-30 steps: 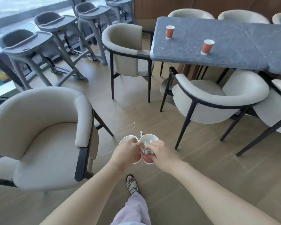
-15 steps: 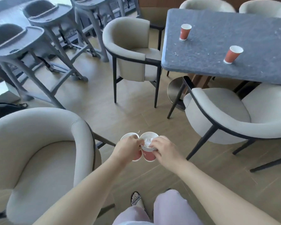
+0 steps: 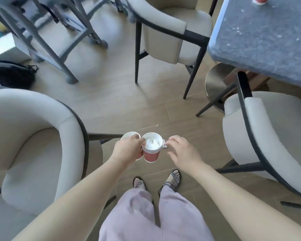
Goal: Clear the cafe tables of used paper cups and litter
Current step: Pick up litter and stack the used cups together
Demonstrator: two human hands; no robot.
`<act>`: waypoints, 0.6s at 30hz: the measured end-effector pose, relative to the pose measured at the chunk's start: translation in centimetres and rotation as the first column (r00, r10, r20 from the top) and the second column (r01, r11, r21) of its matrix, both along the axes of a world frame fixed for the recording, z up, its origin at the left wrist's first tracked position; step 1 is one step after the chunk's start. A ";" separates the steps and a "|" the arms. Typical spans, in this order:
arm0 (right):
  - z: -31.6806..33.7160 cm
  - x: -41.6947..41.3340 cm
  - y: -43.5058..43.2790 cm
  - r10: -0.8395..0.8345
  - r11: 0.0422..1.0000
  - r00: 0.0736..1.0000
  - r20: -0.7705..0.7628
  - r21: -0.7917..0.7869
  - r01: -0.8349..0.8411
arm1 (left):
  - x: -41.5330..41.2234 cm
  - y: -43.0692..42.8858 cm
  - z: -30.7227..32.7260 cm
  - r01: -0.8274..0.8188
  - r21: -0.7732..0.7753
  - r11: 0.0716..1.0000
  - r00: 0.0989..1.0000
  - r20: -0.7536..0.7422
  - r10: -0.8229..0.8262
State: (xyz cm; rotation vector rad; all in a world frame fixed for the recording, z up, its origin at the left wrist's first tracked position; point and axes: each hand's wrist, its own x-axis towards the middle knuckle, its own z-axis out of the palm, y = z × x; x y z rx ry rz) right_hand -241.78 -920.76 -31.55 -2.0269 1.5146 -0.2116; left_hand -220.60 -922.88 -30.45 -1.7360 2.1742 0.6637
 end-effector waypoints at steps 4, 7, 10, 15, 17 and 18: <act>-7.0 -0.4 -2.2 -0.033 0.997 0.999 0.027 0.077 0.031 | -0.2 -2.2 -6.7 -0.069 0.077 0.995 0.998 0.008 0.068; -13.8 -0.5 -3.4 -0.038 0.991 0.999 0.027 0.129 0.034 | -0.4 -3.4 -12.9 -0.118 0.130 0.984 0.993 0.009 0.118; -22.1 -0.7 -4.6 -0.047 0.983 0.999 0.024 0.181 0.042 | -0.6 -4.6 -20.2 -0.146 0.141 0.979 0.989 0.005 0.147; -37.2 -1.3 -6.9 -0.063 0.968 0.998 -0.012 0.241 0.064 | -0.6 -6.6 -34.5 -0.174 0.144 0.974 0.985 0.003 0.175; -43.3 -1.5 -8.0 -0.054 0.964 0.998 -0.025 0.261 0.059 | -0.6 -7.6 -40.4 -0.154 0.132 0.979 0.988 0.015 0.153; -46.2 -1.5 -8.4 -0.039 0.962 0.999 -0.029 0.271 0.045 | -0.6 -8.2 -43.2 -0.140 0.121 0.983 0.990 0.019 0.139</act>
